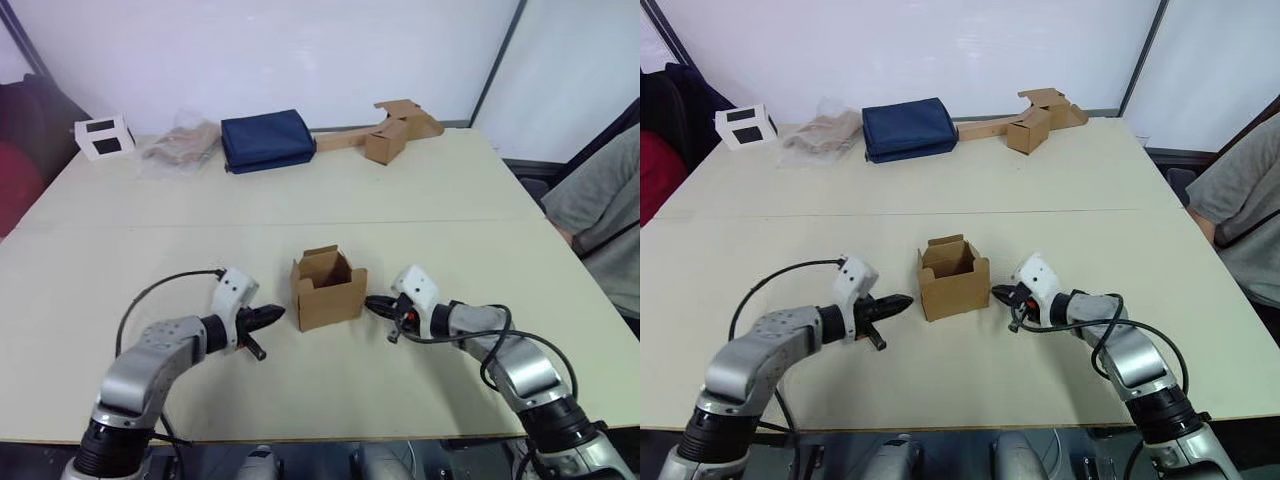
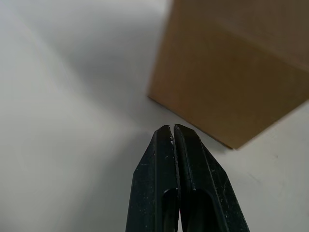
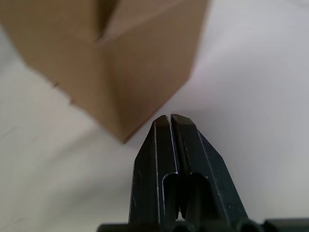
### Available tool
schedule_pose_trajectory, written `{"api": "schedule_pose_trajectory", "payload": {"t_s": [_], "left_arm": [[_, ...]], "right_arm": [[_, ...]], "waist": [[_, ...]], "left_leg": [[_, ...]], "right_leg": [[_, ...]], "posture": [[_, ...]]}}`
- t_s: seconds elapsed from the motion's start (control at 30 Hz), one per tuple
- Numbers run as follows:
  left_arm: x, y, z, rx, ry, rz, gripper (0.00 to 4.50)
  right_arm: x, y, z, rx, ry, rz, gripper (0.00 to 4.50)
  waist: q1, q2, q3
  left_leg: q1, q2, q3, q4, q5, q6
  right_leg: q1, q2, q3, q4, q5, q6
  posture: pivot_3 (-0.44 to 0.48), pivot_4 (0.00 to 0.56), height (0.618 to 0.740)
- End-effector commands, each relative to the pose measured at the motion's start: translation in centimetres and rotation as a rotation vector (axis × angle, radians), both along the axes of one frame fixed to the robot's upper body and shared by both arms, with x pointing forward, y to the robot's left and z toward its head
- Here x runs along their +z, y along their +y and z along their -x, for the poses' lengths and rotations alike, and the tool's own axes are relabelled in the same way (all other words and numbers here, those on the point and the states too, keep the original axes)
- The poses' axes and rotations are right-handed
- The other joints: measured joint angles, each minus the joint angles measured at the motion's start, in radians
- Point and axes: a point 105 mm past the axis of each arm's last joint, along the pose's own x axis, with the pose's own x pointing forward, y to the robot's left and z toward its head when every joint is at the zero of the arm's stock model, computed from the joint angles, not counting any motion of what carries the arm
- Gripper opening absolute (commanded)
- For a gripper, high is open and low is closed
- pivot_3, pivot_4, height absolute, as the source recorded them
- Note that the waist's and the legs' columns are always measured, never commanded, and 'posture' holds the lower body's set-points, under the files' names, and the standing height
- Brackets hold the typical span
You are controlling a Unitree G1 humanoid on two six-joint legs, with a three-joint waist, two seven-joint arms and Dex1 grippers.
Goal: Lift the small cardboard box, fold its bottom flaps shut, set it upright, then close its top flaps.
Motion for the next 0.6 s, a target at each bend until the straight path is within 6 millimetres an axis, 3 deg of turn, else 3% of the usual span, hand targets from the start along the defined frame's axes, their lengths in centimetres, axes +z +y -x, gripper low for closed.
{"api": "schedule_pose_trajectory", "payload": {"t_s": [0.03,0.23,0.6], "left_arm": [[0.3,-1.3,0.1,-0.054,-0.039,0.009,0.06],[-0.4,-1.9,0.6,-0.094,-0.039,-0.012,0.06],[-0.8,-2.6,2.3,-0.186,0.003,-0.015,0.06]], "right_arm": [[1.0,2.0,1.6,0.115,-0.024,-0.036,0.00],[0.1,2.8,4.0,0.168,0.027,-0.036,0.00],[-0.2,2.1,3.4,0.127,0.006,-0.005,0.00]], "waist": [[-0.001,0.000,0.000],[0.000,0.000,0.000],[-0.002,0.000,-0.001]], "left_leg": [[0.000,0.000,0.000,0.000,0.000,0.000],[0.000,0.000,0.000,0.000,0.000,0.000],[0.002,0.000,0.000,-0.001,0.000,0.000]], "right_leg": [[0.000,0.000,0.000,0.000,0.000,0.000],[0.001,0.000,0.000,0.000,0.000,0.000],[0.002,0.000,0.000,0.000,0.000,0.000]], "posture": [[0.000,0.150,0.740],[0.000,0.150,0.740],[0.000,0.150,0.740]]}}
